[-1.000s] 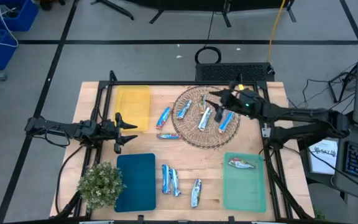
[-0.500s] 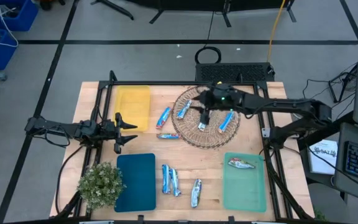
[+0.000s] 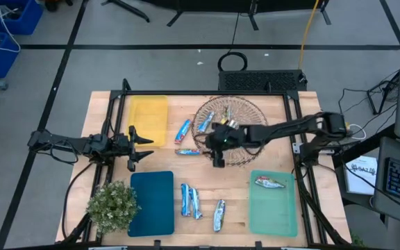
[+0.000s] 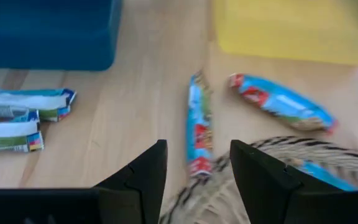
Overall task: Pick and place Granola Bars by type
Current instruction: Put the red granola bar into the light blue bin
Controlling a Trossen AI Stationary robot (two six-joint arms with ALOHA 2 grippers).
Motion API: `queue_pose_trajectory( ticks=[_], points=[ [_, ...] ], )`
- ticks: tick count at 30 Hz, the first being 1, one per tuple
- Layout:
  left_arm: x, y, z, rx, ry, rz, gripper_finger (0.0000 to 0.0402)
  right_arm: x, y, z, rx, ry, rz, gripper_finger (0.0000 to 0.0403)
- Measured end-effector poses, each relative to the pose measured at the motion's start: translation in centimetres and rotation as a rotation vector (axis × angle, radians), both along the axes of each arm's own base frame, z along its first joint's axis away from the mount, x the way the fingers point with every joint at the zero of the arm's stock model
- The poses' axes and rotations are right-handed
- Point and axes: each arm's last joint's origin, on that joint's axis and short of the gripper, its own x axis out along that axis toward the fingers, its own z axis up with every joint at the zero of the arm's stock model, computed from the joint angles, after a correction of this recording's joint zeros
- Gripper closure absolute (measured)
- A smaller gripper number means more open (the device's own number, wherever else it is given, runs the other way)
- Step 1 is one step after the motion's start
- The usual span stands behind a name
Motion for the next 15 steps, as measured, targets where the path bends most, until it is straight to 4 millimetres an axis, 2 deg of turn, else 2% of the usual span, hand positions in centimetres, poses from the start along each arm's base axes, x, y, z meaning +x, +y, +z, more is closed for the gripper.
queue_pose_trajectory(
  ticks=[7, 15],
  points=[
    [0.0, 0.0, 0.0, 0.0, 0.0, 0.0, 0.0192, 1.6, 0.6, -3.3, 0.03, 0.027, 0.026, 0.0236],
    [0.0, 0.0, 0.0, 0.0, 0.0, 0.0, 0.0192, 1.9, -1.3, -5.3, 0.032, 0.075, -0.026, 0.0236]
  ],
)
